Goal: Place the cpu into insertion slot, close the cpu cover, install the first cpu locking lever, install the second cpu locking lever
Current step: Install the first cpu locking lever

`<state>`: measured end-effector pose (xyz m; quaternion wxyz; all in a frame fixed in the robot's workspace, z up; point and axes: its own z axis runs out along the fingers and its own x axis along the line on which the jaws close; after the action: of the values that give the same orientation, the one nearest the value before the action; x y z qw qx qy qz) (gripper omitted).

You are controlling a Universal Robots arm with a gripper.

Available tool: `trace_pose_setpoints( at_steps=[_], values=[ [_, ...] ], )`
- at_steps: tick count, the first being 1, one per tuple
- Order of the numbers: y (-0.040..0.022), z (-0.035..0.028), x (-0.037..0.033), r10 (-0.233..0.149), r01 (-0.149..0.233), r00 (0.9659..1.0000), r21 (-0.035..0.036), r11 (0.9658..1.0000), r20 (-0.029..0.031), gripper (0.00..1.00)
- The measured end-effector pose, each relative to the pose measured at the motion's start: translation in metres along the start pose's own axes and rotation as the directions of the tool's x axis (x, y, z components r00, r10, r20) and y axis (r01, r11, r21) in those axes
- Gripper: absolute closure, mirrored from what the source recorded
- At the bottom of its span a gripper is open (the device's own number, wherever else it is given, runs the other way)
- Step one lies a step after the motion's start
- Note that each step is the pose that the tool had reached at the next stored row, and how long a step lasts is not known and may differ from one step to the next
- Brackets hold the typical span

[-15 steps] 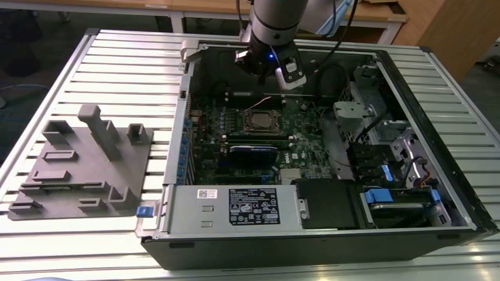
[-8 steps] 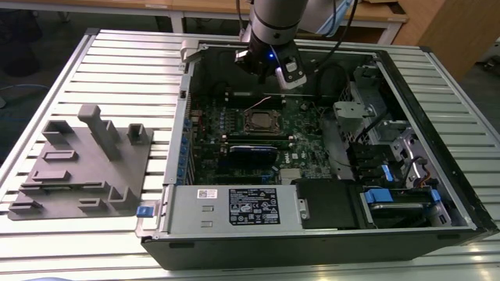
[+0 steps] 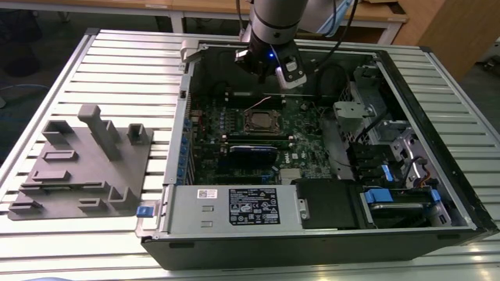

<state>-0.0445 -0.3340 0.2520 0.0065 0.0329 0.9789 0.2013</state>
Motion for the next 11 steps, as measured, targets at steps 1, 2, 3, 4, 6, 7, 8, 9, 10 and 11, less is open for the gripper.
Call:
trace_pose_setpoints(
  at_steps=[1, 2, 3, 4, 6, 7, 8, 9, 10, 11],
  values=[
    [0.0000, -0.0001, 0.0000, 0.000, 0.000, 1.0000, 0.0000, 1.0000, 0.0000, 0.89],
    [0.0001, -0.0001, 0.0000, 0.000, 0.000, 1.0000, 0.0011, 1.0000, 0.0000, 0.89],
    [0.0001, -0.0002, 0.0000, 0.000, 0.000, 1.0000, 0.0066, 1.0000, 0.0002, 0.89],
    [0.0001, -0.0002, 0.0000, 0.000, 0.000, 1.0000, 0.0161, 0.9999, 0.0009, 0.89],
    [0.0000, -0.0002, 0.0000, -0.001, 0.001, 1.0000, 0.0421, 0.9991, 0.0025, 0.89],
    [0.0000, -0.0001, 0.0000, -0.002, 0.001, 1.0000, 0.0557, 0.9984, 0.0033, 0.89],
    [0.0001, -0.0001, 0.0000, -0.002, 0.002, 1.0000, 0.0686, 0.9976, 0.0042, 0.89],
    [0.0000, -0.0001, 0.0000, -0.002, 0.002, 1.0000, 0.0821, 0.9966, 0.0050, 0.89],
    [0.0001, -0.0001, 0.0000, -0.003, 0.002, 1.0000, 0.0934, 0.9956, 0.0057, 0.89],
    [0.0001, -0.0001, 0.0000, -0.003, 0.002, 1.0000, 0.1016, 0.9948, 0.0062, 0.89]
  ],
)
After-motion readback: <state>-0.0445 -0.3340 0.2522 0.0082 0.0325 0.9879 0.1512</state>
